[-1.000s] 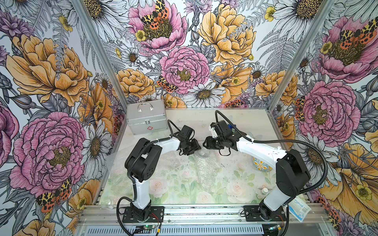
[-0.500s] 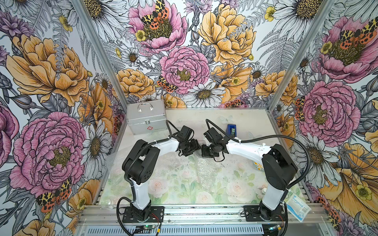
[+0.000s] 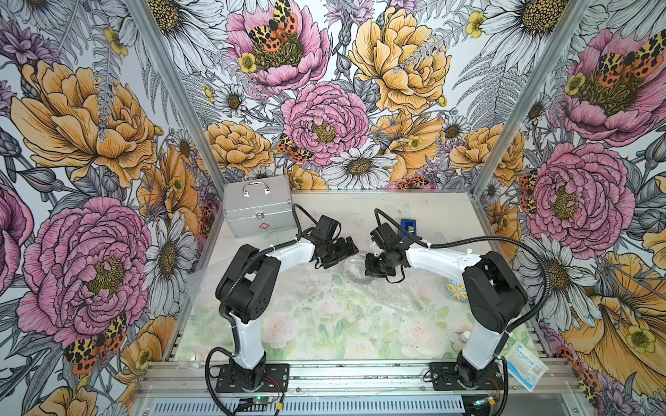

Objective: Wrap bowls in bubble wrap
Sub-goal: Wrap the bowl in bubble wrap.

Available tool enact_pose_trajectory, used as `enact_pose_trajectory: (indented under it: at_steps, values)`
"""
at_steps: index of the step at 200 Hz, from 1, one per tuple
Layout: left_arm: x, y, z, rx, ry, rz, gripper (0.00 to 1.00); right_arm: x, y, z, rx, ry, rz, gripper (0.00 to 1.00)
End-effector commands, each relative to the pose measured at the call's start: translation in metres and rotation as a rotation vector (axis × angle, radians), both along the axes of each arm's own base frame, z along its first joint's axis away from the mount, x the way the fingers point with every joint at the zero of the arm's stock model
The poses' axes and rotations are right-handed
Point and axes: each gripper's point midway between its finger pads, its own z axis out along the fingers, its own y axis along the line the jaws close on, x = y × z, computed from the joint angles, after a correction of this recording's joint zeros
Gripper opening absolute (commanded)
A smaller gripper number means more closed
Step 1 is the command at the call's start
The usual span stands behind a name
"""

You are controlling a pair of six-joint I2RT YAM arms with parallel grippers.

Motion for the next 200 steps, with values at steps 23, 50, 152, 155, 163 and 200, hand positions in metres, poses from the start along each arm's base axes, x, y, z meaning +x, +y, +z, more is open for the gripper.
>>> enact_pose_trajectory:
  at_steps: [23,50,152,155,163,200]
  values:
    - [-0.024,0.001,-0.002,-0.034,0.042,-0.042,0.86,0.005,0.004,0.011,0.011,-0.026,0.008,0.13]
    - [-0.033,-0.006,0.0,-0.05,0.049,-0.075,0.85,0.004,0.007,0.011,0.012,-0.028,0.011,0.13]
    - [-0.049,-0.008,0.011,-0.068,0.037,-0.107,0.88,0.003,0.007,0.011,0.008,-0.027,0.0,0.12]
    - [-0.05,-0.008,0.008,-0.064,0.043,-0.109,0.87,0.002,0.007,0.012,0.008,-0.028,0.001,0.12]
    - [-0.049,-0.008,0.002,-0.053,0.054,-0.104,0.85,0.002,0.007,0.012,0.008,-0.03,0.0,0.12]
    - [-0.038,-0.01,-0.016,-0.03,0.081,-0.094,0.75,0.002,0.007,0.016,0.013,-0.037,0.0,0.12]
